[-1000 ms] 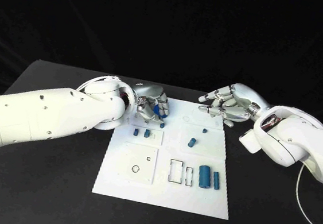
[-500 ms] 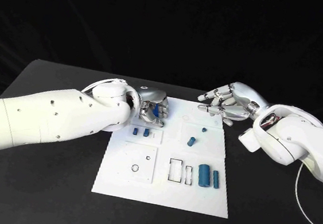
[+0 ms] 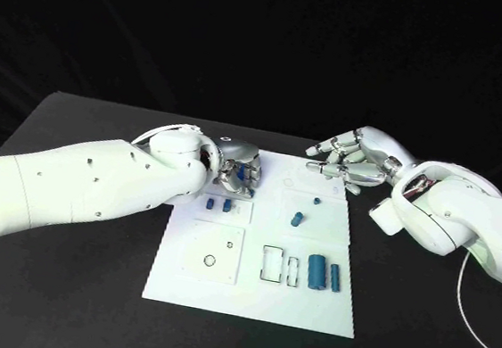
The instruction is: Assemble the parts on the task board
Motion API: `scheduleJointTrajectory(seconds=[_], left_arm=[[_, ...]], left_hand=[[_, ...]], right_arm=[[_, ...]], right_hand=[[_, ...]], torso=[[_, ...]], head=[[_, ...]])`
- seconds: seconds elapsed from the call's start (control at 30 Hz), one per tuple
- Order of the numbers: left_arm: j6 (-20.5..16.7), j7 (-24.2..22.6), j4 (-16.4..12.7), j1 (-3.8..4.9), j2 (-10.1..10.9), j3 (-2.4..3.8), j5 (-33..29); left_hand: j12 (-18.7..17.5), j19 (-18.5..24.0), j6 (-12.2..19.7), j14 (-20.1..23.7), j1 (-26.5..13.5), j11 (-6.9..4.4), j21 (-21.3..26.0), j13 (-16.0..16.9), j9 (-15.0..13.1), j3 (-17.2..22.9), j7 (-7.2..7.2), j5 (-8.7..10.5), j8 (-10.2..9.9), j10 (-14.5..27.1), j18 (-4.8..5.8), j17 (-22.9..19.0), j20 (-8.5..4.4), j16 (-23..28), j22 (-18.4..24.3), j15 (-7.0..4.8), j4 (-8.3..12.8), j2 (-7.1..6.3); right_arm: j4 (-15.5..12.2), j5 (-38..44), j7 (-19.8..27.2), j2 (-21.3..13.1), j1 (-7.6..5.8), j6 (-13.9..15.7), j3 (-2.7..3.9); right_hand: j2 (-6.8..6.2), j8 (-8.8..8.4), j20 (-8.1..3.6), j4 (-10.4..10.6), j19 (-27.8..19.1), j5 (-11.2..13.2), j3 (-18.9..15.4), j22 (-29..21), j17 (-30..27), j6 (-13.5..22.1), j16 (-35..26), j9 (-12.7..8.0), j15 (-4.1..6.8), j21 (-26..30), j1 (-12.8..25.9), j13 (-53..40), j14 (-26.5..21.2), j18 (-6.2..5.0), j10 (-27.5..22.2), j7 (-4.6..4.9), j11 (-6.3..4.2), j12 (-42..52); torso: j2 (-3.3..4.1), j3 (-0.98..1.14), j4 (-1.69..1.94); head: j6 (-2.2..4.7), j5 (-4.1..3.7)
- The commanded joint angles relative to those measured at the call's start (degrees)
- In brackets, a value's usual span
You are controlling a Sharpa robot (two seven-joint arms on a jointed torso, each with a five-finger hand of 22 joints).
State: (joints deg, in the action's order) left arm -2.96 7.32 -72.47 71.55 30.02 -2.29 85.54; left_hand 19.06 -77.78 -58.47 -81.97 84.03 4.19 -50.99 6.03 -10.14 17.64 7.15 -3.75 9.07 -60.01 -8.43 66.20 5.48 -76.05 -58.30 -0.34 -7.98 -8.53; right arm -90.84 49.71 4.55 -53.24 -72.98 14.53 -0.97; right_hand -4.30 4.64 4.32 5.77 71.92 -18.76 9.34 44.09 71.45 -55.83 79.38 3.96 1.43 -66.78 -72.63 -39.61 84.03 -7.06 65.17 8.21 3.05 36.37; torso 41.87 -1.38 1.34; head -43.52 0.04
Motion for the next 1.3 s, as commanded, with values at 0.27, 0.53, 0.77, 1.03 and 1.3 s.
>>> scheduleJointTrajectory(seconds=[0.27, 0.53, 0.77, 1.03, 1.3], left_arm=[[1.2, -0.5, 0.4, -0.32, -0.9, 0.0, 1.0], [2.3, 0.5, 0.5, -0.41, -1.2, 0.0, 1.0], [3.4, 2.0, 0.8, -0.54, -1.4, -0.01, 1.7], [4.2, 2.9, 0.9, -0.64, -1.8, -0.01, 2.1], [4.4, 3.1, 1.0, -0.68, -1.9, 0.0, 2.2]], left_hand=[[-0.6, -1.1, -1.5, -1.1, 0.1, -0.34, -3.1, -0.6, 0.4, 1.0, -0.22, 0.0, -0.4, -2.0, 1.18, 1.5, -0.17, -1.5, -2.7, -0.22, 0.3, 0.56], [-1.1, -1.3, -2.1, -1.2, 1.0, -0.45, -3.9, -1.0, 0.6, 2.1, -0.13, -0.09, -0.7, -2.8, 1.3, 1.6, -0.3, -1.9, -3.6, -0.36, 1.0, 1.06], [-1.9, -1.3, -2.8, -1.2, 2.1, -0.46, -4.6, -1.5, 0.9, 4.4, 0.03, -0.34, -1.0, -3.7, 1.38, 1.4, -0.39, -2.1, -4.4, -0.39, 2.2, 1.59], [-2.5, -1.1, -3.1, -1.1, 1.9, -0.36, -4.8, -1.8, 1.2, 5.8, 0.2, -0.49, -1.4, -4.1, 1.4, 1.1, -0.37, -2.1, -4.9, -0.31, 2.8, 1.42], [-3.0, -1.5, -3.6, -1.3, 1.6, -0.28, -6.1, -1.9, 1.4, 6.9, 0.43, -0.54, -1.6, -4.8, 1.62, 1.4, -0.32, -2.5, -6.1, -0.29, 3.3, 1.18]], right_arm=[[0.0, 0.5, 0.5, 0.1, 0.03, -0.5, 0.01], [0.0, 0.6, 0.5, 0.1, 0.03, -0.5, 0.01], [-0.1, 0.6, 0.5, 0.2, 0.03, -0.6, 0.01], [-0.1, 0.6, 0.5, 0.2, 0.03, -0.6, 0.01], [-0.1, 0.6, 0.5, 0.2, 0.03, -0.6, 0.01]], right_hand=[[0.33, 0.19, 0.05, 0.0, -0.3, -0.1, 0.3, -0.2, -0.1, -0.5, -0.4, 0.0, 0.14, 0.4, -0.3, 0.1, 2.4, -1.13, -0.2, -0.13, -0.15, -0.2], [0.33, 0.19, 0.05, 0.0, -0.3, -0.1, 0.3, -0.2, -0.1, -0.5, -0.4, 0.0, 0.14, 0.4, -0.3, 0.1, 2.4, -1.13, -0.2, -0.13, -0.15, -0.2], [0.33, 0.19, 0.05, 0.0, -0.3, -0.1, 0.3, -0.2, -0.1, -0.5, -0.4, 0.0, 0.14, 0.4, -0.3, 0.1, 2.4, -1.13, -0.2, -0.13, -0.15, -0.2], [0.33, 0.19, 0.05, 0.0, -0.3, -0.1, 0.3, -0.2, -0.1, -0.5, -0.4, 0.0, 0.14, 0.4, -0.3, 0.1, 2.4, -1.13, -0.2, -0.13, -0.15, -0.2], [0.33, 0.19, 0.05, 0.0, -0.3, -0.1, 0.3, -0.2, -0.1, -0.5, -0.4, 0.0, 0.14, 0.4, -0.3, 0.1, 2.4, -1.13, -0.2, -0.13, -0.15, -0.2]], torso=[[-0.02, -0.02, 0.02], [-0.04, -0.01, 0.01], [-0.05, -0.01, 0.01], [-0.05, 0.01, 0.01], [-0.08, 0.0, 0.05]], head=[[-0.16, 0.13], [-0.22, 0.1], [-0.29, 0.06], [-0.36, -0.02], [-0.43, -0.05]])
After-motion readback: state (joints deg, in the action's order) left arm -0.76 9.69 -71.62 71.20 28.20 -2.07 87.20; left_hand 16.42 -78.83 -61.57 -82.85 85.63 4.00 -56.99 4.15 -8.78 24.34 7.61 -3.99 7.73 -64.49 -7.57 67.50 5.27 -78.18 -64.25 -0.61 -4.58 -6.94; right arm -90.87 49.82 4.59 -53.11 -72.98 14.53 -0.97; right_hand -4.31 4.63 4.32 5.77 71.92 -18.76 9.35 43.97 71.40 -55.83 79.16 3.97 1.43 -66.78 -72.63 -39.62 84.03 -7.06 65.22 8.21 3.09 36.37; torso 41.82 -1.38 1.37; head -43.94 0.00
